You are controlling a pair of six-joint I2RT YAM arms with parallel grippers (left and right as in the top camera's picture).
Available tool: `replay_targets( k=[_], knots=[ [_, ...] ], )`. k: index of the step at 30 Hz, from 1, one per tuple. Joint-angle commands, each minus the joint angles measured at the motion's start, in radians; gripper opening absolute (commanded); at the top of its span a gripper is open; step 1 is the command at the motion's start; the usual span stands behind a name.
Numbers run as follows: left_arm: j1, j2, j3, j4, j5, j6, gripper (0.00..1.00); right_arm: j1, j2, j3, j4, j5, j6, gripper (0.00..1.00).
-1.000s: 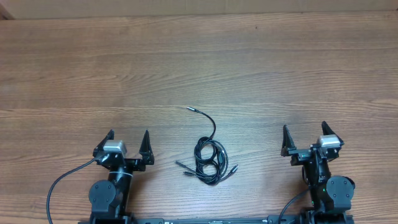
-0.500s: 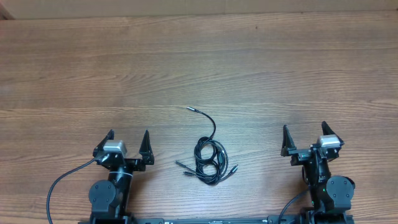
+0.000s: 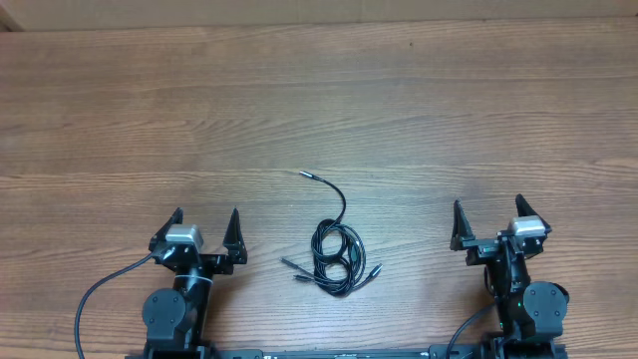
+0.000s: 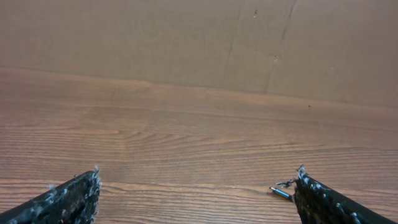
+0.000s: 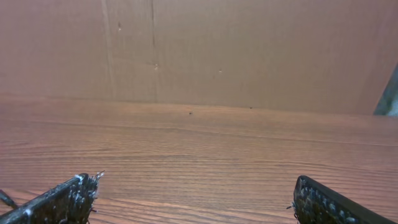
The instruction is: Untangle cables
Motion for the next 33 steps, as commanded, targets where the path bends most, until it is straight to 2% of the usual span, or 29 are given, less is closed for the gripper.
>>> replay_targets(
  k=[1, 19, 22, 28, 33],
  knots=[
    [0.007, -0.008, -0.003, -0.002, 0.011, 0.012, 1.0, -0.003, -0.008, -0.01, 0.003, -0.002, -0.005, 1.0],
    [0.007, -0.007, 0.002, -0.008, 0.027, -0.03, 1.0, -0.003, -0.008, -0.01, 0.003, -0.002, -0.005, 1.0],
    [0.007, -0.007, 0.029, -0.064, 0.073, -0.03, 1.0, -0.003, -0.008, -0.01, 0.003, -0.002, -0.005, 1.0],
    [0.007, -0.006, 0.155, -0.297, 0.076, -0.002, 1.0, -0.003, -0.008, -0.01, 0.003, -0.002, -0.005, 1.0],
    [0.006, -0.006, 0.246, -0.341, 0.084, 0.013, 1.0, -0.003, -0.008, -0.01, 0.003, -0.002, -0.005, 1.0]
  ],
)
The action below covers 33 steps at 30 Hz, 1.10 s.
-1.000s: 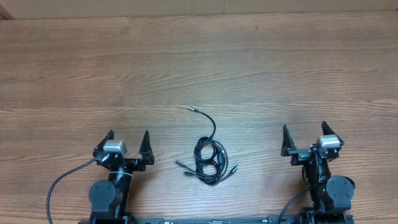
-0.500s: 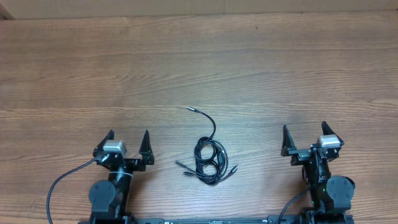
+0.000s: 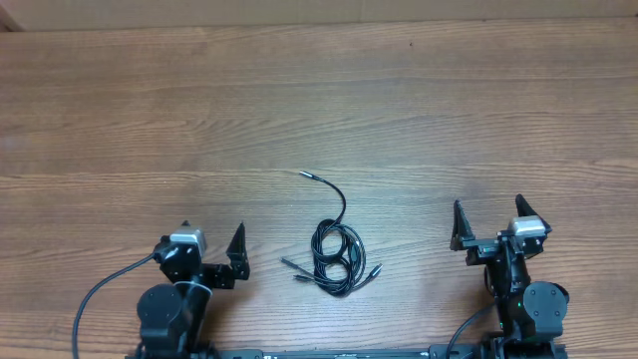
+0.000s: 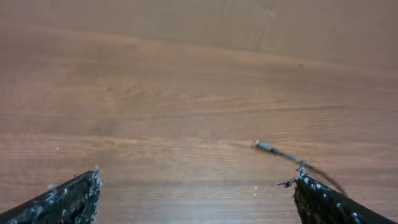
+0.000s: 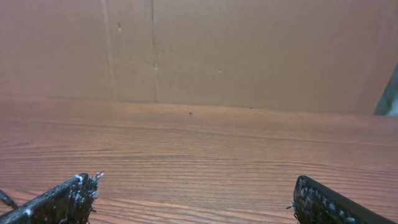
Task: Untangle cables
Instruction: 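Move the left gripper forward over the black cable bundle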
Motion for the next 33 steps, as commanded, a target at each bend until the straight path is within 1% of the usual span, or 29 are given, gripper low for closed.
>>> replay_targets(
  k=[1, 7, 10, 12, 13, 16, 21, 24, 33],
  knots=[
    [0.006, -0.005, 0.097, -0.001, 0.032, 0.022, 1.0, -0.003, -0.008, -0.01, 0.003, -0.002, -0.005, 1.0],
    [0.005, 0.055, 0.187, -0.005, 0.11, 0.054, 1.0, -0.003, -0.008, -0.01, 0.003, -0.002, -0.005, 1.0],
    [0.005, 0.141, 0.254, -0.023, 0.17, 0.064, 1.0, -0.003, -0.008, -0.01, 0.003, -0.002, -0.005, 1.0],
    [0.005, 0.227, 0.328, -0.05, 0.223, 0.106, 1.0, -0.003, -0.008, -0.01, 0.003, -0.002, -0.005, 1.0],
    [0.005, 0.298, 0.386, -0.075, 0.258, 0.139, 1.0, -0.003, -0.008, -0.01, 0.003, -0.002, -0.005, 1.0],
    [0.005, 0.405, 0.482, -0.137, 0.298, 0.189, 1.0, -0.003, -0.008, -0.01, 0.003, -0.002, -0.005, 1.0],
    [0.005, 0.582, 0.645, -0.29, 0.3, 0.243, 1.0, -0.003, -0.008, -0.01, 0.003, -0.002, -0.005, 1.0],
    [0.005, 0.685, 0.736, -0.385, 0.3, 0.256, 1.0, -0.003, -0.008, -0.01, 0.003, -0.002, -0.005, 1.0],
    [0.004, 0.943, 0.961, -0.64, 0.299, 0.338, 1.0, -0.003, -0.008, -0.01, 0.003, -0.002, -0.005, 1.0]
  ],
)
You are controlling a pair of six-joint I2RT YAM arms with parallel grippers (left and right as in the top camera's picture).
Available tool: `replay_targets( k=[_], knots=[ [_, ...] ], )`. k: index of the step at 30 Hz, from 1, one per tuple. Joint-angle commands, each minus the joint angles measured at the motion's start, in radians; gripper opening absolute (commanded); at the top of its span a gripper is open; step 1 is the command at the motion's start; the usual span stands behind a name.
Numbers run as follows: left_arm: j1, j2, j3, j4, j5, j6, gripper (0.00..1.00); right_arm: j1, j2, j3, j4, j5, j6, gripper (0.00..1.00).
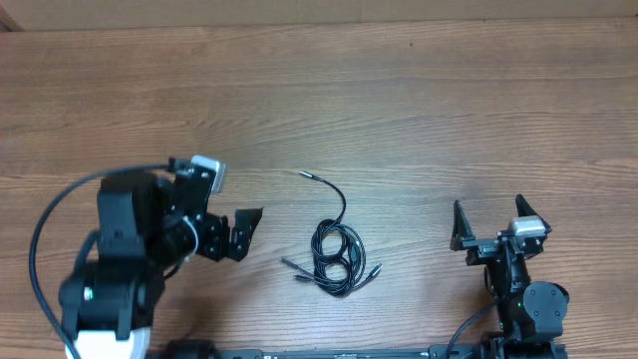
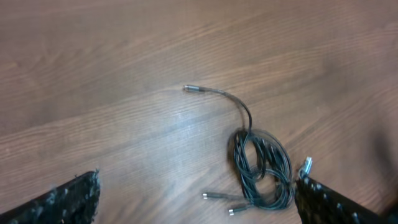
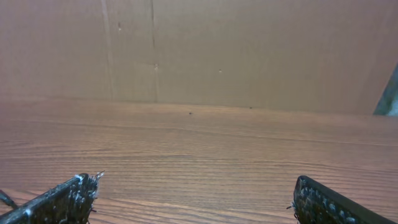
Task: Untangle cables
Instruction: 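Move the left gripper forward over the black cable bundle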
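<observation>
A tangle of thin black cables (image 1: 337, 257) lies coiled on the wooden table, front of centre. One strand curves off toward the far side and ends in a metal plug (image 1: 305, 174); several short plug ends stick out at the front. My left gripper (image 1: 235, 231) hangs open just left of the coil, holding nothing. Its wrist view looks down on the cables (image 2: 262, 167) and the far plug (image 2: 189, 89), with the coil against the right fingertip (image 2: 333, 200). My right gripper (image 1: 490, 227) sits open and empty at the front right, well away from the coil.
The wooden table (image 1: 419, 110) stretches wide on all sides of the coil. A brown cardboard wall (image 3: 249, 50) stands behind its far edge. The left arm's own black cable (image 1: 45, 214) loops out to the left.
My left arm has lifted off its rest spot at the front left and now reaches toward the coil, tipped down so that its camera shows the cables. The right arm has not moved.
Both grippers first sat open at the front edge, facing the far wall, the coil between them. Then the left wrist had tipped down a little and saw the far plug. Now the left gripper hangs open beside the coil; the cables lie unchanged.
</observation>
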Motion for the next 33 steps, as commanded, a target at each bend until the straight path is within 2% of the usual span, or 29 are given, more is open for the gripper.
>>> replay_targets(
  k=[1, 5, 14, 22, 28, 33],
  knots=[
    [0.001, 0.089, 0.1, -0.058, 0.018, 0.066, 1.0, -0.003, -0.008, -0.01, 0.003, -0.002, -0.005, 1.0],
    [-0.056, 0.194, 0.169, -0.119, 0.01, 0.095, 1.0, -0.003, -0.008, -0.01, 0.003, -0.002, -0.005, 1.0],
    [-0.26, 0.355, 0.202, -0.123, -0.075, 0.062, 1.0, -0.003, -0.008, -0.01, 0.003, -0.002, -0.005, 1.0],
    [-0.389, 0.493, 0.202, -0.106, -0.075, 0.059, 1.0, -0.003, -0.008, -0.01, 0.003, -0.002, -0.005, 1.0],
    [-0.418, 0.575, 0.202, -0.095, -0.069, 0.058, 1.0, -0.003, -0.008, -0.01, 0.003, -0.002, -0.005, 1.0],
    [-0.42, 0.633, 0.202, -0.095, 0.009, 0.06, 1.0, -0.003, -0.008, -0.01, 0.003, -0.002, -0.005, 1.0]
  ],
)
